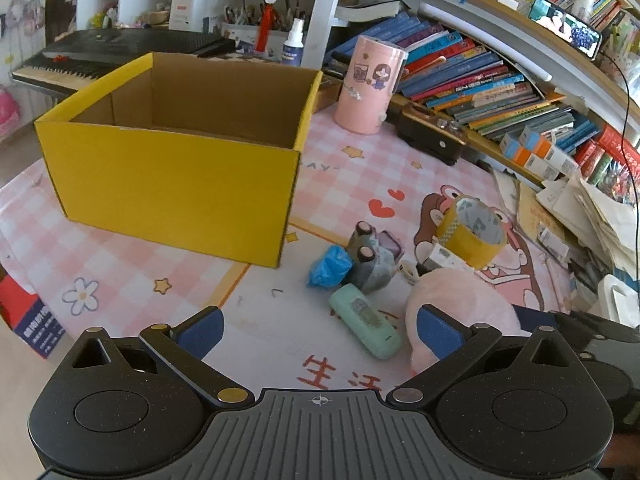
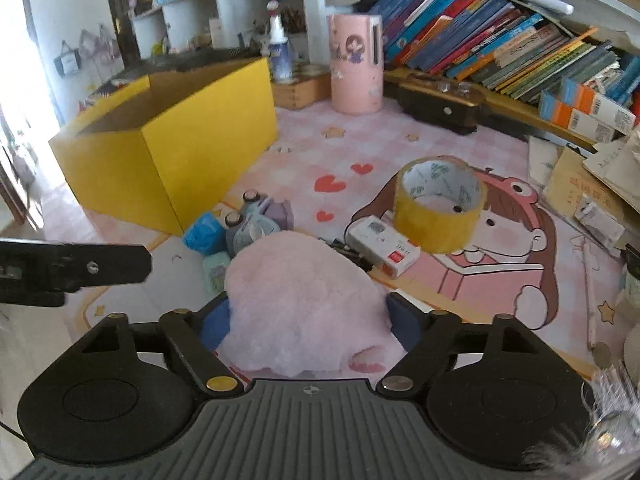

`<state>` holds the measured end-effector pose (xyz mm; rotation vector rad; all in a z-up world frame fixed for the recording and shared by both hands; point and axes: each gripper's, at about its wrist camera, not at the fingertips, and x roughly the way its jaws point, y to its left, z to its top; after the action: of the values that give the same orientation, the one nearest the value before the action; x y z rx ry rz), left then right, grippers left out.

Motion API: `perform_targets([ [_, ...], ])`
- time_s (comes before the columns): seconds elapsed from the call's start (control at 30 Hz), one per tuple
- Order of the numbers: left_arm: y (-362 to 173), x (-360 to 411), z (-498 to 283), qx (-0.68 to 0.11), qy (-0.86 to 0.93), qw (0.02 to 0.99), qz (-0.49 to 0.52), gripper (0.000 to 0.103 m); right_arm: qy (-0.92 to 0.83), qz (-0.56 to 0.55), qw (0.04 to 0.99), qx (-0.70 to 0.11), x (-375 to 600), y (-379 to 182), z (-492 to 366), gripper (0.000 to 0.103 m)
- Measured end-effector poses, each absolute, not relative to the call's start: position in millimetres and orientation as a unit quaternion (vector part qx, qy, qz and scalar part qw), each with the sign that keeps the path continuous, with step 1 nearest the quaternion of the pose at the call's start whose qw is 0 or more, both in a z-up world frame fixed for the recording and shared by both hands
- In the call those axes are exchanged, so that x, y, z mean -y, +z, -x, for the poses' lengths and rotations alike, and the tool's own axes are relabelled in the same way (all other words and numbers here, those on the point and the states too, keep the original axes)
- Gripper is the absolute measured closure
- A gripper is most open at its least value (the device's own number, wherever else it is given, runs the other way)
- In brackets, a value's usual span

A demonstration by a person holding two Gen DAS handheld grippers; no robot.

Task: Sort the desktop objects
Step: 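Close the right tool on the pink plush pig while the left tool grasps the mint-green stapler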

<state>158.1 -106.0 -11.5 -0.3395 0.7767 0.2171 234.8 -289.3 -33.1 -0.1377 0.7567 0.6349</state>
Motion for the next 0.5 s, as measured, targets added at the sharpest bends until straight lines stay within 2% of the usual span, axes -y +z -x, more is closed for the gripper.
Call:
perform_targets([
  [0.1, -14.0, 110.4, -163.6, -0.382, 0.096, 0.905, 0.163, 0.0, 0.28, 0.028, 0.899, -0.337, 314.9, -18.3, -230.1, 0.027],
  [0.3, -30.1, 120.2, -184.2, -0.401, 0.072, 0.897, 0.173, 0.001, 0.232, 0.006, 0.913, -0.334, 345.3, -9.8, -227.1, 0.026],
  [0.4, -41.6, 128.6, -199.4, -0.413, 0.064, 0.895, 0.159, 0.014, 0.208, -0.003, 0.916, -0.344, 359.7, -11.4, -225.1, 0.026],
  [0.5, -51.2, 136.6, -211.8, -0.42, 0.063, 0.895, 0.138, 0.035, 0.194, -0.004, 0.919, -0.342, 368.9, -10.9, -221.2, 0.026],
])
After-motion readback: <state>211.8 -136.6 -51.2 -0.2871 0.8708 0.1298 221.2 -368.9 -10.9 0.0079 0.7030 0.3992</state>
